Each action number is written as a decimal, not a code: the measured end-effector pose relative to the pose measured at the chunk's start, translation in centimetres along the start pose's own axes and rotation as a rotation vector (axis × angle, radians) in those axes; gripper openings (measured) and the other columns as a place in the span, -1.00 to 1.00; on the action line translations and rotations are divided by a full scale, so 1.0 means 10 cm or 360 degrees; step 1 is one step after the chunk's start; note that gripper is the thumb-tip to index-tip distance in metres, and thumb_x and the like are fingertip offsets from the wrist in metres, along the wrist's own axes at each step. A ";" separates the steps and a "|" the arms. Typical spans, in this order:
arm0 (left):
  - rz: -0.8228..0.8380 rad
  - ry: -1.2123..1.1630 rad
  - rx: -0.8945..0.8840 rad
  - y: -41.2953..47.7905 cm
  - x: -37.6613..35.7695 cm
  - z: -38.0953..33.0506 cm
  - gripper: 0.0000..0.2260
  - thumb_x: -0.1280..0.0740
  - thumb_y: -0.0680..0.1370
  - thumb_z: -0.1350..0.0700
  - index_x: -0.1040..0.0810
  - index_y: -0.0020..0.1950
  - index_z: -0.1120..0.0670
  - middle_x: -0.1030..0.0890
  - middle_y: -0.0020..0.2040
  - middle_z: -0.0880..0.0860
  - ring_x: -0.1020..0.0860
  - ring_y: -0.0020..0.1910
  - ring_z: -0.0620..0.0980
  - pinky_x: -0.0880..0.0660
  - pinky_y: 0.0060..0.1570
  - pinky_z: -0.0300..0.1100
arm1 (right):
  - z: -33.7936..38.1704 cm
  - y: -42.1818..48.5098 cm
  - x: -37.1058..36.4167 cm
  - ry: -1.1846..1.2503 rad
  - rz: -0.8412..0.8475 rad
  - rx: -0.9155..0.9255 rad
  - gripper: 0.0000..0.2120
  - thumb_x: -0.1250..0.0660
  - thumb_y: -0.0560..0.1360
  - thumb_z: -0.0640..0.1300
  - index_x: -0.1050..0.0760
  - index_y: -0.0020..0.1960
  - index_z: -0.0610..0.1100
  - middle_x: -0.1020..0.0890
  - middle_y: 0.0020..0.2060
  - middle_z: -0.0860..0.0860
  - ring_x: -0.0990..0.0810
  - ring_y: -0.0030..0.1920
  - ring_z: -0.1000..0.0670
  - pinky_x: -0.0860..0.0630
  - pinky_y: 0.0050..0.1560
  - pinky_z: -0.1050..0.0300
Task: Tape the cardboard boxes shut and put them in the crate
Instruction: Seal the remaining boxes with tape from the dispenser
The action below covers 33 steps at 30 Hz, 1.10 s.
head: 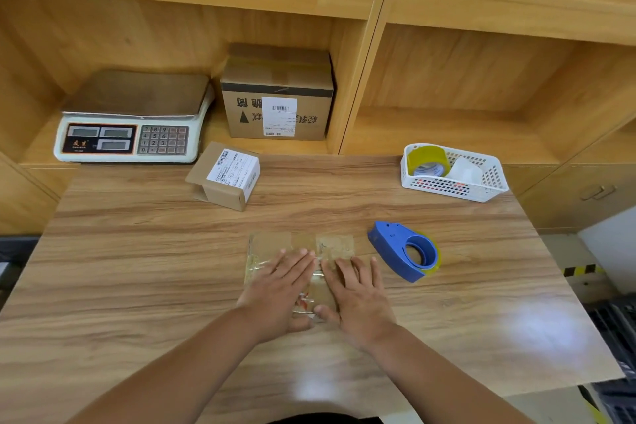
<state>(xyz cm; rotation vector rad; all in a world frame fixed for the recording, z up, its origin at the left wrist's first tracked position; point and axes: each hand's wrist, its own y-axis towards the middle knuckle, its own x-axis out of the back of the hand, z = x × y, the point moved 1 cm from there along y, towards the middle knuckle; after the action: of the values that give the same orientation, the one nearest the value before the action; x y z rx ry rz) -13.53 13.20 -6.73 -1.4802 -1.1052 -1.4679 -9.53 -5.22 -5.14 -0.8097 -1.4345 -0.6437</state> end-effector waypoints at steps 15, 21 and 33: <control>-0.0013 0.0011 -0.0024 0.05 -0.08 0.00 -0.21 -0.07 0.40 -0.38 -0.40 0.41 0.16 -0.36 0.44 0.08 -0.31 0.43 -0.04 -0.15 0.33 0.01 | -0.28 -0.09 -0.08 0.0045 -0.0055 0.0063 -0.36 0.05 0.57 0.23 -0.41 0.38 -0.19 -0.48 0.33 -0.02 -0.29 0.37 -0.12 -0.14 0.34 -0.17; 0.0035 0.0006 -0.0018 0.06 -0.07 0.00 -0.23 -0.09 0.41 -0.38 -0.34 0.44 0.11 -0.35 0.45 0.08 -0.27 0.45 -0.02 -0.13 0.35 0.02 | -0.41 -0.01 -0.03 0.0798 -0.0288 -0.0227 -0.56 -0.24 0.54 -0.03 -0.36 0.37 -0.16 -0.39 0.30 -0.02 -0.31 0.29 -0.01 -0.38 0.30 -0.07; 0.0200 -0.0033 -0.0036 0.08 -0.06 0.00 -0.32 -0.07 0.45 -0.36 -0.30 0.47 -0.03 -0.26 0.50 0.12 -0.14 0.49 0.00 -0.11 0.36 0.06 | -0.22 0.28 0.00 0.0956 -0.0120 -0.0722 -0.36 -0.27 0.55 0.02 -0.07 0.54 0.01 -0.25 0.44 0.04 -0.13 0.41 -0.06 -0.09 0.38 -0.01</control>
<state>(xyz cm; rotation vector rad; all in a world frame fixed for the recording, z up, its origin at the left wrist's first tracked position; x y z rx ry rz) -12.76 12.94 -7.32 -1.5554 -0.9919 -1.3850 -5.96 -5.34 -5.37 -0.8151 -0.7796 -1.1828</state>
